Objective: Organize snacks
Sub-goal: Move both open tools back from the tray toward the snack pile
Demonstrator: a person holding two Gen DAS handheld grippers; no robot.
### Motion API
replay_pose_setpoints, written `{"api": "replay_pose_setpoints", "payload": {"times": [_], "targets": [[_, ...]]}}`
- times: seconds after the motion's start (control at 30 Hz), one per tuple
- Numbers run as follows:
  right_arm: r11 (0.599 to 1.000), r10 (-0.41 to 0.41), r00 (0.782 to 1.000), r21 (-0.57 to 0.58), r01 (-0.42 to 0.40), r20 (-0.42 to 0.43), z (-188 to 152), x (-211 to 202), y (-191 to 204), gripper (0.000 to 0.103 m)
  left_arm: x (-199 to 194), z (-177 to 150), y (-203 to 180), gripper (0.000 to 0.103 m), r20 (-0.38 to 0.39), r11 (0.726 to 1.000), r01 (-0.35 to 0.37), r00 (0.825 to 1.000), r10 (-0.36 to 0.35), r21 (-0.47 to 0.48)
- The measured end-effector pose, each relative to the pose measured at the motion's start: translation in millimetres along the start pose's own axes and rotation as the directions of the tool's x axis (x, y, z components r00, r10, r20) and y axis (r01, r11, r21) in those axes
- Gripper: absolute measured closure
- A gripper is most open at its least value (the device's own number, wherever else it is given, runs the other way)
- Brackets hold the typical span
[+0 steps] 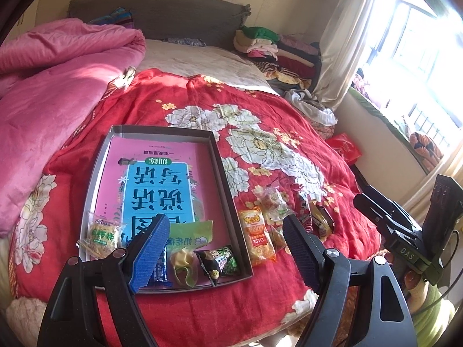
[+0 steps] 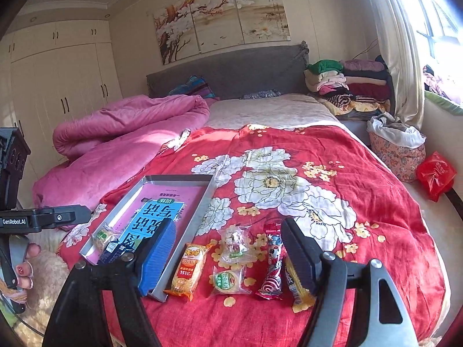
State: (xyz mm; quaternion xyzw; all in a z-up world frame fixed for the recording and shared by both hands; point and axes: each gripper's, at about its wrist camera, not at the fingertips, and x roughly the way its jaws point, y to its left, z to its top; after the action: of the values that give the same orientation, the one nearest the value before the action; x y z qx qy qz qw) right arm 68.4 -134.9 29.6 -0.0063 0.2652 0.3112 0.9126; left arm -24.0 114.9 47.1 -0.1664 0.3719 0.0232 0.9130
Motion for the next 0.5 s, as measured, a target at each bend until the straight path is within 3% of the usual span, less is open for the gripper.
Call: {"api": "replay_pose_setpoints", "payload": {"times": [0.5], "targets": [[0.998, -0.025, 1.0, 0.053, 0.025, 0.007, 0, -10, -24, 0.029, 16, -7, -33, 0.021, -0.064, 0.998, 0.046, 0.997, -0.043, 0.044]]}}
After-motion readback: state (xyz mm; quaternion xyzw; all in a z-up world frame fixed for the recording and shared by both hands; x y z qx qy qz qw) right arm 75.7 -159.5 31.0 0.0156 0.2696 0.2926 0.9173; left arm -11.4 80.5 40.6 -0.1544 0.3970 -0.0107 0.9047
